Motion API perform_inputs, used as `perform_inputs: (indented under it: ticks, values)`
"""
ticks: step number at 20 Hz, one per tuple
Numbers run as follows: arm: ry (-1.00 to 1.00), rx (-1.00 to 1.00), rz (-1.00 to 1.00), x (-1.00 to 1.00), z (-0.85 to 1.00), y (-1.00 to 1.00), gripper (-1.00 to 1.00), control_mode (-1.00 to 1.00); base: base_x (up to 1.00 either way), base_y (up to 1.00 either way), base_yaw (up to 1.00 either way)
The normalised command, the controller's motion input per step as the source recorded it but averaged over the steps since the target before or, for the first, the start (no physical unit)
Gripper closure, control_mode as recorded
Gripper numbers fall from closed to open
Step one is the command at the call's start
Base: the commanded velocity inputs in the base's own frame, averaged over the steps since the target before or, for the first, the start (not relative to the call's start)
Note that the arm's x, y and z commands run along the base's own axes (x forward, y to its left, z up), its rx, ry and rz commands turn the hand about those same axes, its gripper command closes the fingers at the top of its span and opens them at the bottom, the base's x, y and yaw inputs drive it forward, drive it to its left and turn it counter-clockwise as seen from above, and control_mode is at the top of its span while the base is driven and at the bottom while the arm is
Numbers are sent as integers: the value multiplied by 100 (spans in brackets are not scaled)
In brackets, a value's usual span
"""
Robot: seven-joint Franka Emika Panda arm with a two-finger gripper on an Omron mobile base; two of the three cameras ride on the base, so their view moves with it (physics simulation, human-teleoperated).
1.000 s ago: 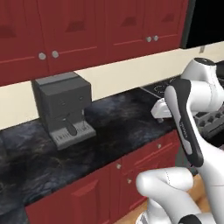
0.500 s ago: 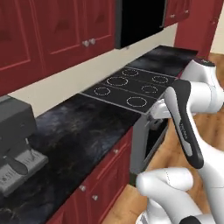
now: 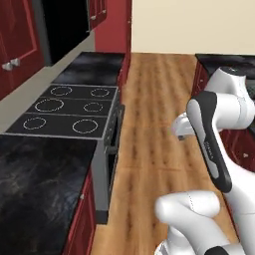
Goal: Close the stand mixer head.
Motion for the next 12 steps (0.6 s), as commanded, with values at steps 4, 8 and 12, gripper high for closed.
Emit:
perform_inputs:
  ticks: [4, 8, 12]
  values:
    - [0, 0, 0, 0, 0, 0, -100, 100, 30, -19, -66]
    - [0, 0, 0, 0, 0, 0, -100, 100, 32, -17, -61]
    - [0, 0, 0, 0, 0, 0, -100, 100, 32, -4, -61]
